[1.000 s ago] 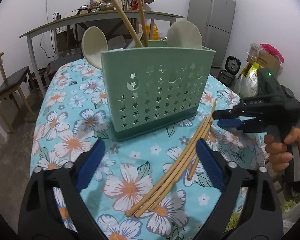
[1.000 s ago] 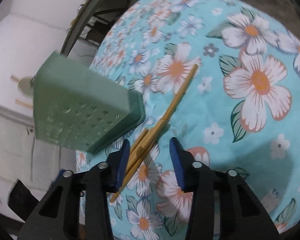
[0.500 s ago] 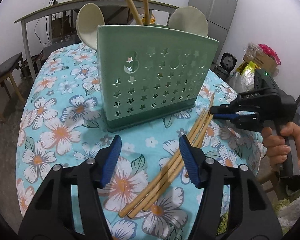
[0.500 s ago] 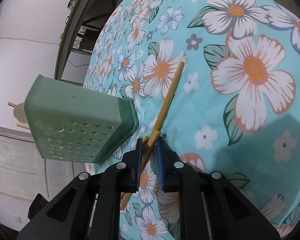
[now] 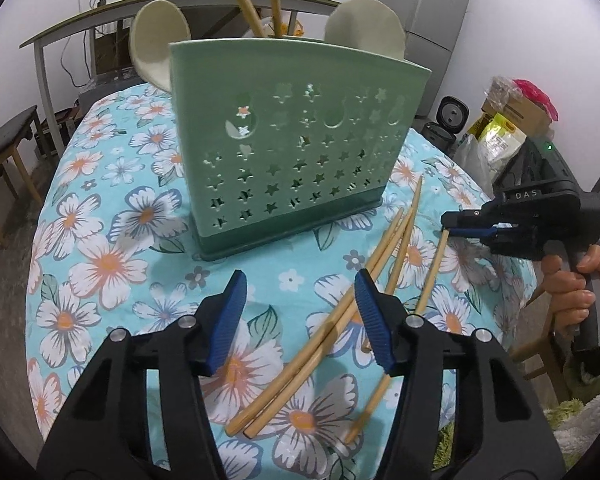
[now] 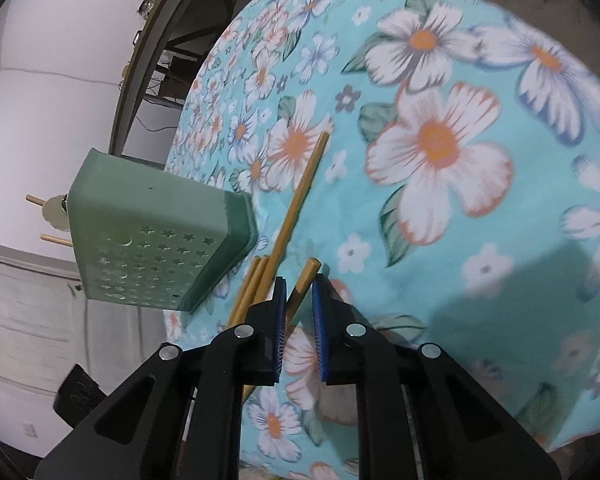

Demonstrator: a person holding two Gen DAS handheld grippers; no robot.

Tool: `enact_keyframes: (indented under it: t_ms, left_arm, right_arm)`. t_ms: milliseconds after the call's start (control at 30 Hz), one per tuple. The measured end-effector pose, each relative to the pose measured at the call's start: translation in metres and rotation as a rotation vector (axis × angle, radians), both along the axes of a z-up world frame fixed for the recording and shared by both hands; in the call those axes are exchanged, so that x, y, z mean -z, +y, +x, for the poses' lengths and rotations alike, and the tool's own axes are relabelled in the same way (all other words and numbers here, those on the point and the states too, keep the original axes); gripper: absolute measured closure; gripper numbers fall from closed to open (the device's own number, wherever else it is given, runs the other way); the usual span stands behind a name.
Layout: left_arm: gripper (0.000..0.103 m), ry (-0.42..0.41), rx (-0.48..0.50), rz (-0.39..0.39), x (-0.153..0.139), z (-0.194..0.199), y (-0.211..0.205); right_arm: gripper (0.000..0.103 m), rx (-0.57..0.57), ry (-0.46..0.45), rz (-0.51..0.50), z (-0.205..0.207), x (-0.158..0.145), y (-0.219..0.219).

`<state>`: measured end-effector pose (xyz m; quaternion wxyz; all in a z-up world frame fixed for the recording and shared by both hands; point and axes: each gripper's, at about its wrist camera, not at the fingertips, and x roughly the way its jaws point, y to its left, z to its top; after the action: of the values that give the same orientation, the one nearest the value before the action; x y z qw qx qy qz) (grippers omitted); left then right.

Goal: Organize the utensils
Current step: 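Close the right tool on a wooden chopstick on the cloth, then close the left tool on another chopstick while the right tool holds its chopstick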

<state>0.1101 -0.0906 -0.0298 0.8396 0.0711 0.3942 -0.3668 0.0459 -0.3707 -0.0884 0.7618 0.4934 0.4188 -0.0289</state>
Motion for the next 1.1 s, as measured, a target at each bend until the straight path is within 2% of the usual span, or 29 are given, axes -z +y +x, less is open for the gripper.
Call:
enact_keyframes:
  t_ms: [333,567,767,933,1100]
  left_arm:
    - [0.071,-0.013,0.142,0.058,0.006,-0.006,-0.033]
    - [0.073,0.000,0.293,0.113,0.017,-0.022,-0.066]
    - [0.081,0.004,0.329,0.158,0.029,-0.025,-0.080]
    - [0.096,-0.003,0.333,0.175,0.035,-0.028,-0.085]
    - [0.097,0.025,0.348,0.194,0.029,-0.033,-0.075]
  right_arm:
    - [0.089,-0.012,0.014,-0.044,-0.002,0.002,-0.004]
    - [0.089,-0.012,0.015,-0.076,-0.001,-0.002,-0.005]
    - [0.089,-0.003,0.016,-0.082,-0.006,-0.003,-0.009]
    - [0.089,0.003,0.016,-0.085,-0.009,-0.002,-0.010]
    - [0.089,0.010,0.016,-0.093,-0.010,-0.003,-0.010]
